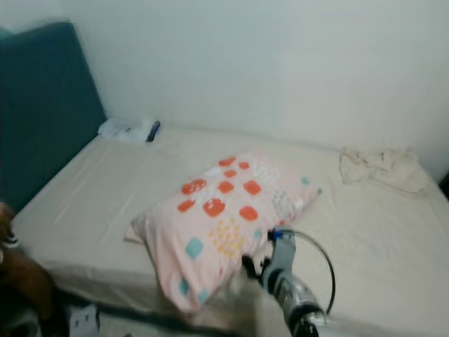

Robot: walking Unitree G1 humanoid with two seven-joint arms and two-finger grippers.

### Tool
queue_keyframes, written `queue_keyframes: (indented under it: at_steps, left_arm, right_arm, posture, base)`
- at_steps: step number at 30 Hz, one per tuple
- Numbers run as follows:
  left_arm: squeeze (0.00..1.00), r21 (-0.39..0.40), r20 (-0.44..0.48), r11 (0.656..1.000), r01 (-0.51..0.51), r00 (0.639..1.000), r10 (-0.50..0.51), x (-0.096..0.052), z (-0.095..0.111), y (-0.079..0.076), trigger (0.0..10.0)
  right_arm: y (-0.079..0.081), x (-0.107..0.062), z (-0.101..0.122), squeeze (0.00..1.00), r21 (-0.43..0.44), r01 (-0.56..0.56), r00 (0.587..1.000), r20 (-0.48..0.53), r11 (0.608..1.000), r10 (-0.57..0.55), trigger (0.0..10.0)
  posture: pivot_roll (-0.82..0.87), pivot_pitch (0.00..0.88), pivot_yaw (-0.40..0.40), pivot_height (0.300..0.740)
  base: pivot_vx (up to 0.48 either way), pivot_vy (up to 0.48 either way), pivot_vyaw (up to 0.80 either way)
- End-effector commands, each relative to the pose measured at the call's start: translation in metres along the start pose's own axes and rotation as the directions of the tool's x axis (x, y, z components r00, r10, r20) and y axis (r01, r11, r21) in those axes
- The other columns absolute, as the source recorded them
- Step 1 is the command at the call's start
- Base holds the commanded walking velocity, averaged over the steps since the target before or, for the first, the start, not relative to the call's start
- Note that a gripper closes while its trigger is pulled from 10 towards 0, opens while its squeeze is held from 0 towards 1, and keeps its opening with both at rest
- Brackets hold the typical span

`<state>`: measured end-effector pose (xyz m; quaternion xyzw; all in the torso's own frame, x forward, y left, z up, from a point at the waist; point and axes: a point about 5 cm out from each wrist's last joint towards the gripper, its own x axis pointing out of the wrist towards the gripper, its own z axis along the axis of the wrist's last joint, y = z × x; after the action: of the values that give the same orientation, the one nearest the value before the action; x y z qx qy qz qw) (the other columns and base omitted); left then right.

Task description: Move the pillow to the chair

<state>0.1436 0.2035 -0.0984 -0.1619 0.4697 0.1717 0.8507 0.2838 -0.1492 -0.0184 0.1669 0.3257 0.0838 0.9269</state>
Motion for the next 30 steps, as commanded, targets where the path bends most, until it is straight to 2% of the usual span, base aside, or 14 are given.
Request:
queue_keyframes:
  at_steps: [1, 5, 8, 13, 19, 22, 23, 28, 30]
  left_arm:
    - [0.0, 0.029, -0.011, 0.999, 0.014, 1.0, -0.014, 0.0, -0.002, -0.002, 10.0]
    - [0.0, 0.05, -0.028, 0.998, 0.03, 0.999, -0.028, -0.001, -0.006, -0.003, 10.0]
    - [0.0, 0.077, -0.049, 0.996, 0.042, 0.998, -0.038, -0.001, -0.009, -0.004, 10.0]
    - [0.0, 0.042, -0.045, 0.999, 0.018, 0.999, -0.016, -0.001, -0.011, -0.003, 10.0]
    - [0.0, 0.05, -0.048, 0.999, 0.018, 0.999, -0.016, -0.002, -0.012, -0.002, 10.0]
    - [0.0, 0.049, -0.049, 0.999, 0.018, 0.999, -0.016, -0.002, -0.012, -0.002, 10.0]
    - [0.0, 0.05, -0.051, 0.999, 0.017, 0.999, -0.015, -0.002, -0.013, -0.002, 10.0]
    - [0.0, 0.052, -0.055, 0.999, 0.013, 0.998, -0.01, -0.002, -0.014, -0.002, 10.0]
    - [0.0, 0.054, -0.059, 0.999, 0.007, 0.998, -0.004, -0.002, -0.016, -0.001, 10.0]
  right_arm:
    - [-0.001, -0.001, -0.003, 0.0, -0.002, 0.002, 1.0, -0.008, 1.0, -0.002, 10.0]
    - [-0.001, -0.001, -0.004, 0.0, -0.006, -0.001, 1.0, -0.011, 1.0, 0.001, 10.0]
    - [-0.002, -0.001, -0.005, 0.0, -0.009, -0.001, 1.0, -0.013, 1.0, 0.001, 10.0]
    - [-0.002, -0.001, -0.003, 0.0, -0.013, 0.0, 1.0, -0.008, 1.0, 0.0, 10.0]
    - [-0.002, 0.0, 0.006, 0.0, -0.016, -0.002, 1.0, 0.014, 1.0, 0.003, 10.0]
    - [0.001, 0.001, 0.014, 0.0, -0.016, -0.011, 0.999, 0.036, 1.0, 0.012, 10.0]
    - [0.006, 0.004, 0.023, 0.0, -0.02, -0.033, 0.998, 0.06, 0.999, 0.034, 10.0]
    - [0.013, 0.007, 0.034, 0.0, -0.048, -0.058, 0.995, 0.081, 0.997, 0.062, 10.0]
    - [0.023, 0.009, 0.044, 0.0, -0.051, -0.116, 0.986, 0.119, 0.992, 0.121, 10.0]
  posture:
    - [0.02, 0.0, -0.06, 0.74]
    - [0.02, 0.0, -0.06, 0.74]
    - [0.01, 0.0, -0.062, 0.74]
    - [0.01, 0.0, -0.063, 0.74]
    - [0.01, 0.0, -0.068, 0.74]
    - [0.01, 0.0, -0.07, 0.74]
    - [0.01, 0.0, -0.07, 0.74]
    - [0.01, 0.0, -0.07, 0.74]
    - [0.02, 0.0, -0.072, 0.74]
  base:
    - [0.0, 0.0, 0.0]
    - [0.0, 0.0, 0.0]
    - [0.0, -0.464, 0.0]
    - [0.0, -0.187, 0.0]
    - [0.0, 0.0, 0.0]
    - [0.0, 0.0, 0.0]
    - [0.0, 0.0, 0.0]
    - [0.0, 0.0, 0.0]
    - [0.0, 0.0, 0.0]
